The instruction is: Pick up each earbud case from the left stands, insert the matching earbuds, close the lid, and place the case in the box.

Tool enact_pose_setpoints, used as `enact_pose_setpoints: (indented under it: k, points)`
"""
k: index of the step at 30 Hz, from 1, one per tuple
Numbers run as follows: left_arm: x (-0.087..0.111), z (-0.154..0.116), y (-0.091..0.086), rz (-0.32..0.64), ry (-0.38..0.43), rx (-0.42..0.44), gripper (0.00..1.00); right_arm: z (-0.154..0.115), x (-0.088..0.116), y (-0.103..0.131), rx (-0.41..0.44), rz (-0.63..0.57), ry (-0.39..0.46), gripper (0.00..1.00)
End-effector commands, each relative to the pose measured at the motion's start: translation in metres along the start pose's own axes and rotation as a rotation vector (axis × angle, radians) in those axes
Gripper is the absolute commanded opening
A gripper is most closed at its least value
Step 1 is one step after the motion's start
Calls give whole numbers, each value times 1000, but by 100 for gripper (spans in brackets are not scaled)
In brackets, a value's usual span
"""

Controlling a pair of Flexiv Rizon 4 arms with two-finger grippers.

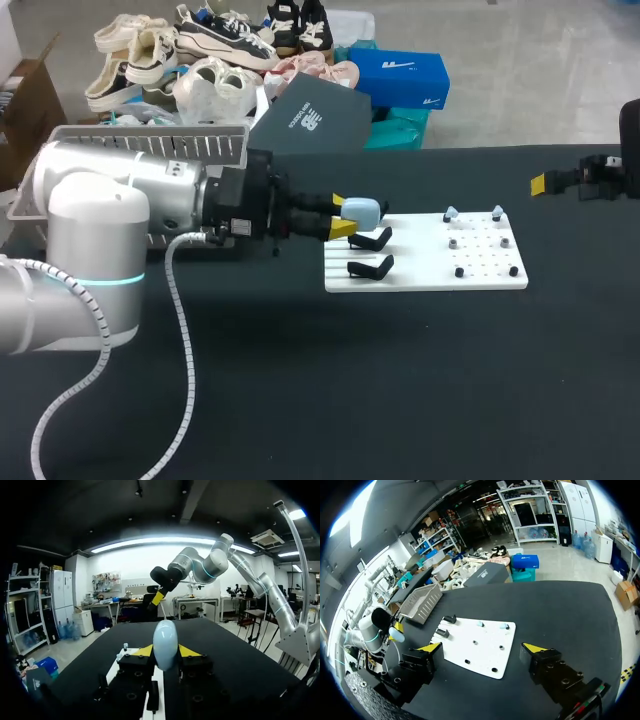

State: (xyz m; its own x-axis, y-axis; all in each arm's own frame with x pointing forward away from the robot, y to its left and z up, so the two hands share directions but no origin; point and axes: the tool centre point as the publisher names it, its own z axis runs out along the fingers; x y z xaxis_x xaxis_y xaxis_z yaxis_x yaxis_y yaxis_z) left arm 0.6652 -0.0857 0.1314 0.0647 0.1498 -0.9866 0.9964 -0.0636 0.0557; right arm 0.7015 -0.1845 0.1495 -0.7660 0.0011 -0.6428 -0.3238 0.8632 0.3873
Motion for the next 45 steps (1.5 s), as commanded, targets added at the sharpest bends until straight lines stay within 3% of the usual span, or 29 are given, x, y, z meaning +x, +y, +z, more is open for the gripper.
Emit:
enact_pose_setpoints:
  k: [1,12,17,29,45]
  points:
    - [6,18,8,17,-29,19,0,0,0,-1,-1,0,2,100]
    - [19,39,18,9,-81,46,0,0,1,1,-13,-16,8,100]
    - [23,45,21,-4,-85,55,0,-3,8,27,-31,-116,6,100]
    - [30,46,20,-25,-74,12,0,-6,21,88,-108,-227,-3,100]
    - [35,47,15,22,-65,30,0,12,48,121,-153,-251,88,100]
